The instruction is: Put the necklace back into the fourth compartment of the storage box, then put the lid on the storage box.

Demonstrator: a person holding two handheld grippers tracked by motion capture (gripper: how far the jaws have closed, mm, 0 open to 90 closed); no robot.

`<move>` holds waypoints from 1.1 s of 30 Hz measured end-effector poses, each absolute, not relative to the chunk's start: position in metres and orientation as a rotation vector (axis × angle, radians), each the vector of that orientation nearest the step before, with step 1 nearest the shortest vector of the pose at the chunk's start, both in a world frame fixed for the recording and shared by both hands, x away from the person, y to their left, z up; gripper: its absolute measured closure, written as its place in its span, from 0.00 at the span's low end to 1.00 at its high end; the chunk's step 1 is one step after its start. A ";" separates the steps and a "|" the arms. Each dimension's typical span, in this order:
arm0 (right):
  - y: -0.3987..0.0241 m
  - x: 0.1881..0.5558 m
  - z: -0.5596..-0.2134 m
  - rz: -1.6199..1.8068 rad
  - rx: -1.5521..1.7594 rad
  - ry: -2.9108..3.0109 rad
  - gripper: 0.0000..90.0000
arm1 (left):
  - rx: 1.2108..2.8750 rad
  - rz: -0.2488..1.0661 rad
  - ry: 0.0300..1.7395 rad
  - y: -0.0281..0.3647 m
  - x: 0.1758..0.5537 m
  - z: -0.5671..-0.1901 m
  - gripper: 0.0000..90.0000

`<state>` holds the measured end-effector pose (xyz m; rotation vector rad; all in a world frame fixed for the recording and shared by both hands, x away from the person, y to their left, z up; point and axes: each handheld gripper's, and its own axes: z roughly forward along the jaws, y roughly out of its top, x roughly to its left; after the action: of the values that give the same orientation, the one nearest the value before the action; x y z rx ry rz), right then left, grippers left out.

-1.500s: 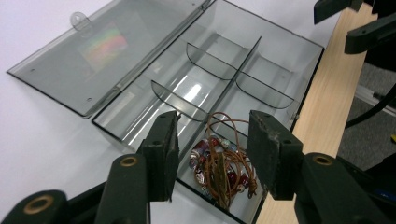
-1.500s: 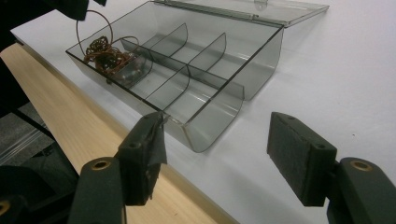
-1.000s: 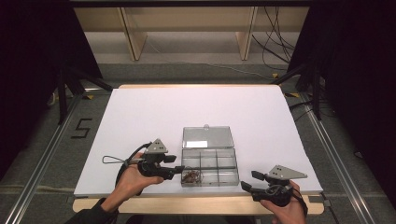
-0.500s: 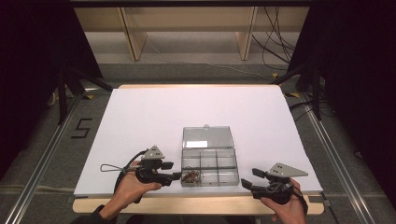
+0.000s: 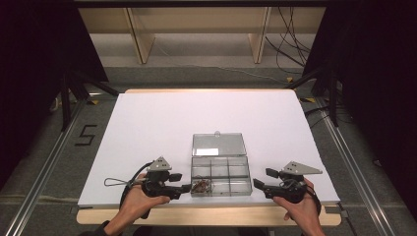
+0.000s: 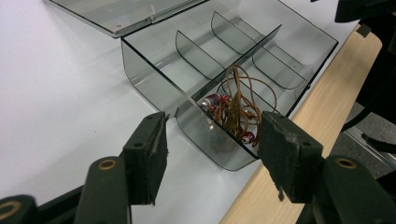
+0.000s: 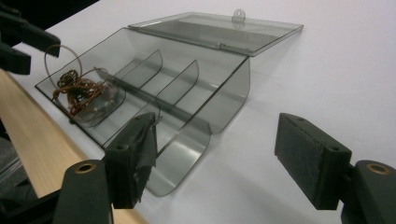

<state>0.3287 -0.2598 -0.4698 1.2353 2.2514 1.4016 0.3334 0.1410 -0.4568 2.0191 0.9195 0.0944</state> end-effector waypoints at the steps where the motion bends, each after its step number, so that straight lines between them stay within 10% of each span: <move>1: -0.258 0.330 -0.470 1.433 1.267 2.242 0.34 | 2.019 0.100 0.926 0.141 0.333 -0.456 0.46; 33: -0.254 0.413 -0.472 1.461 1.363 2.220 0.33 | 1.988 0.117 0.933 0.139 0.330 -0.460 0.46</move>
<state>0.4133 -0.2535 -0.4721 1.3635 2.2196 1.4608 0.3299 0.1386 -0.4599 1.9876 0.9327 0.1173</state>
